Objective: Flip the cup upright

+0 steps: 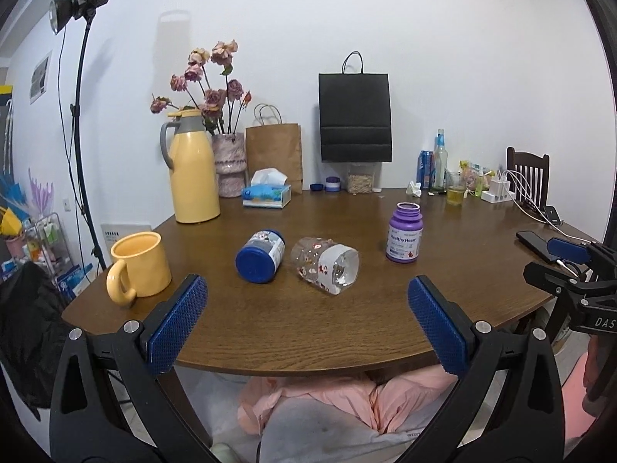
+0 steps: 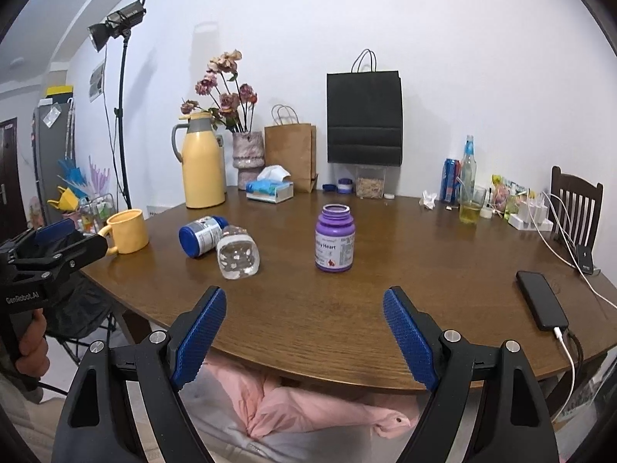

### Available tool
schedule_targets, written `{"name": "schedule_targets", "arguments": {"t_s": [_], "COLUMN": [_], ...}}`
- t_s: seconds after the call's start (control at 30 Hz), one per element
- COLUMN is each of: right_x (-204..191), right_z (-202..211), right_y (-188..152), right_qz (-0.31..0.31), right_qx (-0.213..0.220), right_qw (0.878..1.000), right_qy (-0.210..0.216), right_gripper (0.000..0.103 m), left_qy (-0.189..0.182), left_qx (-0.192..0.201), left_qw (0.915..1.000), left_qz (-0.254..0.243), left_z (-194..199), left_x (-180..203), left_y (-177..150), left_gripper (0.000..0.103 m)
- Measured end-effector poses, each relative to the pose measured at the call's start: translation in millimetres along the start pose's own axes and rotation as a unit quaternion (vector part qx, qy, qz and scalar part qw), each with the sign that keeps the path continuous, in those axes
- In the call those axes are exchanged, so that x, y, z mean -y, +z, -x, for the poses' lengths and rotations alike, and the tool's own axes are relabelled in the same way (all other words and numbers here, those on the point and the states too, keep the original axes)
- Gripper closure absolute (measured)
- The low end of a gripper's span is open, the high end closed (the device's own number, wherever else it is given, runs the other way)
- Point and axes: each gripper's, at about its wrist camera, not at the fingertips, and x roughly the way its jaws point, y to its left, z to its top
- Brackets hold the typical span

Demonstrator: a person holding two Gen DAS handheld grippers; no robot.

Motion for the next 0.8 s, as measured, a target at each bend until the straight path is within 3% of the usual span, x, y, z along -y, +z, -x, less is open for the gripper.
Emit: {"name": "schedule_targets", "arguments": {"t_s": [0.8], "right_x": [4.6], "right_z": [4.5], "right_y": [3.1], "right_qz": [-0.005], "right_qx": [0.01], "right_qw": [1.0], "right_qy": [-0.004], "right_gripper": [0.015], "left_qy": [0.0], "left_qx": [0.006], "left_qw": [1.0], "left_qz": [0.008], "left_z": [3.0], "left_x": [-2.4], "left_y": [1.4], "left_gripper": [0.0]}}
